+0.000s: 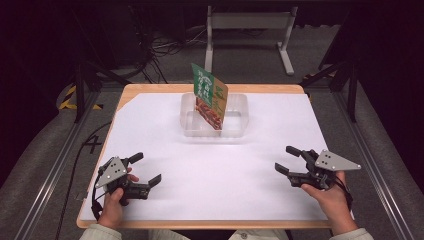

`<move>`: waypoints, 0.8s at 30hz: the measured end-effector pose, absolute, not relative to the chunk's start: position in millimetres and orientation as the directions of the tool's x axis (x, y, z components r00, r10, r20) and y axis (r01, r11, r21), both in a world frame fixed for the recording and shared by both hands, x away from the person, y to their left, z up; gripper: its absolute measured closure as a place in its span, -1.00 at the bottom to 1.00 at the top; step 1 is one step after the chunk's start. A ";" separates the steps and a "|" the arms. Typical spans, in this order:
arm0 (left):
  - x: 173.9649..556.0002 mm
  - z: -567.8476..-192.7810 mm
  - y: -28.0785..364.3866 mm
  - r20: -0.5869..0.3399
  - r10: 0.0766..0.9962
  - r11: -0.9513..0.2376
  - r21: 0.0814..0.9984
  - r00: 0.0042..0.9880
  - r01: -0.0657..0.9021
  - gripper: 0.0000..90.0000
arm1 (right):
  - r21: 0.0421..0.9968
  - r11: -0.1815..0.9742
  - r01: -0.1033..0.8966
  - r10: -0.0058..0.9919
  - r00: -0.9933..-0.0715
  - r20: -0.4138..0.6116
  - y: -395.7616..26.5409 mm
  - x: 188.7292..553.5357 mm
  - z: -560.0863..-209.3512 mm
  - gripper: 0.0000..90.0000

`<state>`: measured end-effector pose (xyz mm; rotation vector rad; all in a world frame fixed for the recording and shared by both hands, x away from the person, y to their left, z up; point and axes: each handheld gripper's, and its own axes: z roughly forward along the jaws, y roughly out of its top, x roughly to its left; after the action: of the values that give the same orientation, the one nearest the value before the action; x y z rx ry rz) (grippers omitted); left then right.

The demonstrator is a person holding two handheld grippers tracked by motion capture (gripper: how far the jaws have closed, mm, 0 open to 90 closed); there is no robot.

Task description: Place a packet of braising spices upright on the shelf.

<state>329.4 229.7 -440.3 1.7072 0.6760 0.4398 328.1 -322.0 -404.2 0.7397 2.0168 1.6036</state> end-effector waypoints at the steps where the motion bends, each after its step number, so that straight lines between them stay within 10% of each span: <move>1: 329.3 -440.2 229.6 -0.064 0.646 -0.143 0.969 0.761 0.203 -0.98 | 0.973 0.189 0.135 0.663 -0.748 -0.025 -322.1 327.9 -408.1 -0.41; 24: 331.2 -441.4 227.3 -0.066 0.653 -0.152 0.965 0.755 0.216 -0.98 | 0.962 0.199 0.185 0.692 -0.722 -0.004 -324.0 331.6 -441.5 -0.44</move>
<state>331.2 227.3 -441.4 1.7185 0.6904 0.4403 331.6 -324.0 -441.5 0.8160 2.0410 1.5422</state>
